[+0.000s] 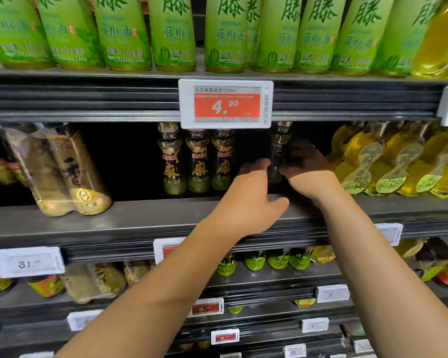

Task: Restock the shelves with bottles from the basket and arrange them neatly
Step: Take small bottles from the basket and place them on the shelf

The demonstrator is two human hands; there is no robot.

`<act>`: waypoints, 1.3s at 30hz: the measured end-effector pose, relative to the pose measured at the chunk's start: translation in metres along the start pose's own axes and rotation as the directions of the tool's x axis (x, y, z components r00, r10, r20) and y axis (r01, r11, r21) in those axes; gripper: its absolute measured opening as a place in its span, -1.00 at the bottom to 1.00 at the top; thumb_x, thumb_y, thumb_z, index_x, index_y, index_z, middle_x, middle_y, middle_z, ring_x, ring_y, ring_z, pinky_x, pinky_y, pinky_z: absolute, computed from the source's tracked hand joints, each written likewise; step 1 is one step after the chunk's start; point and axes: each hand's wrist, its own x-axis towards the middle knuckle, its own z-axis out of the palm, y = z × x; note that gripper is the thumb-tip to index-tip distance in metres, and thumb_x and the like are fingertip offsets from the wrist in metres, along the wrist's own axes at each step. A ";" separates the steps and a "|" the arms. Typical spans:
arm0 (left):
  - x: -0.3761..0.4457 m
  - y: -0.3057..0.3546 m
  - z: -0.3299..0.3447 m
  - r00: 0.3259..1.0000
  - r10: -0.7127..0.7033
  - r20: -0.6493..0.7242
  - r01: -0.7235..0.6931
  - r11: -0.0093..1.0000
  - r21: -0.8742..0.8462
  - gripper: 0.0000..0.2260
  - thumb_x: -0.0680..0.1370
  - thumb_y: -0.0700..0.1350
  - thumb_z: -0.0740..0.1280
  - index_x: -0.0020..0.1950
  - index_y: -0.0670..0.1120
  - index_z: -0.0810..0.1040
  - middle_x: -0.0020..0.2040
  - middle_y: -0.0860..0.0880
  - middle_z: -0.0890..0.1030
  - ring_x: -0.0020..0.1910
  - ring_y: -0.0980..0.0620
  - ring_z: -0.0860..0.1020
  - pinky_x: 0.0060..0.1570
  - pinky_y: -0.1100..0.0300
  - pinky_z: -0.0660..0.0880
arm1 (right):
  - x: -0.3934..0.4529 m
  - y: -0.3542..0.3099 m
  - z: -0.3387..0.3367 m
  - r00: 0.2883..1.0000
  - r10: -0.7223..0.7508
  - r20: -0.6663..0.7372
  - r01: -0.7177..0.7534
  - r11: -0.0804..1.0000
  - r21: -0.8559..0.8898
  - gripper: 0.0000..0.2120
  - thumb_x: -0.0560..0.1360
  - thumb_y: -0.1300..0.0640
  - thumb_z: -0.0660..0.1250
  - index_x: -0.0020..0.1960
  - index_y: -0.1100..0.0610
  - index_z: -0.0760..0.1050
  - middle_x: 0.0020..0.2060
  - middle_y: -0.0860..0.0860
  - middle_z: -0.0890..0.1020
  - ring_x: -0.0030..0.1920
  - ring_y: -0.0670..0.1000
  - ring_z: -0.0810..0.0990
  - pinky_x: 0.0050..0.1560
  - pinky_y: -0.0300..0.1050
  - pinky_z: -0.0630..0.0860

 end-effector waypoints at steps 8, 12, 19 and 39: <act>0.048 0.017 0.011 0.993 -0.100 0.058 0.101 0.995 -0.014 -0.29 0.55 -0.03 0.40 0.59 -0.06 0.09 0.43 -0.17 0.38 0.33 -0.19 0.47 0.26 0.04 0.46 | -0.004 -0.001 0.011 0.999 0.002 0.047 -0.013 0.972 0.234 -0.58 0.47 0.05 0.40 0.31 0.06 0.52 0.12 0.02 0.64 0.11 0.06 0.60 0.11 -0.06 0.49; 0.048 0.013 0.014 0.994 -0.103 0.027 0.103 0.995 -0.012 -0.34 0.55 -0.06 0.38 0.57 -0.01 0.14 0.34 -0.14 0.49 0.23 -0.19 0.53 0.21 -0.03 0.52 | -0.008 0.002 0.010 0.998 0.000 0.058 -0.014 0.968 0.249 -0.63 0.44 0.11 0.39 0.24 0.06 0.56 0.10 0.08 0.67 0.13 0.13 0.63 0.24 0.13 0.55; 0.039 0.001 0.018 0.995 -0.086 -0.044 0.082 0.993 -0.086 -0.43 0.54 -0.06 0.42 0.47 0.01 0.24 0.22 -0.08 0.56 0.15 -0.14 0.55 -0.02 0.17 0.38 | -0.026 0.012 0.003 0.991 -0.087 0.103 0.054 0.955 0.291 -0.56 0.41 0.16 0.46 0.26 -0.07 0.55 0.07 -0.05 0.71 0.10 0.01 0.68 0.21 0.16 0.59; 0.028 -0.008 0.015 0.985 -0.151 -0.081 0.149 0.988 -0.038 -0.55 0.52 0.02 0.44 0.31 0.00 0.31 0.10 -0.02 0.44 0.04 -0.05 0.46 -0.17 0.19 0.38 | -0.050 0.010 0.003 0.992 -0.106 0.074 0.091 0.979 0.183 -0.73 0.51 0.06 0.41 0.20 -0.10 0.53 -0.12 -0.07 0.71 -0.12 -0.01 0.69 -0.01 0.04 0.64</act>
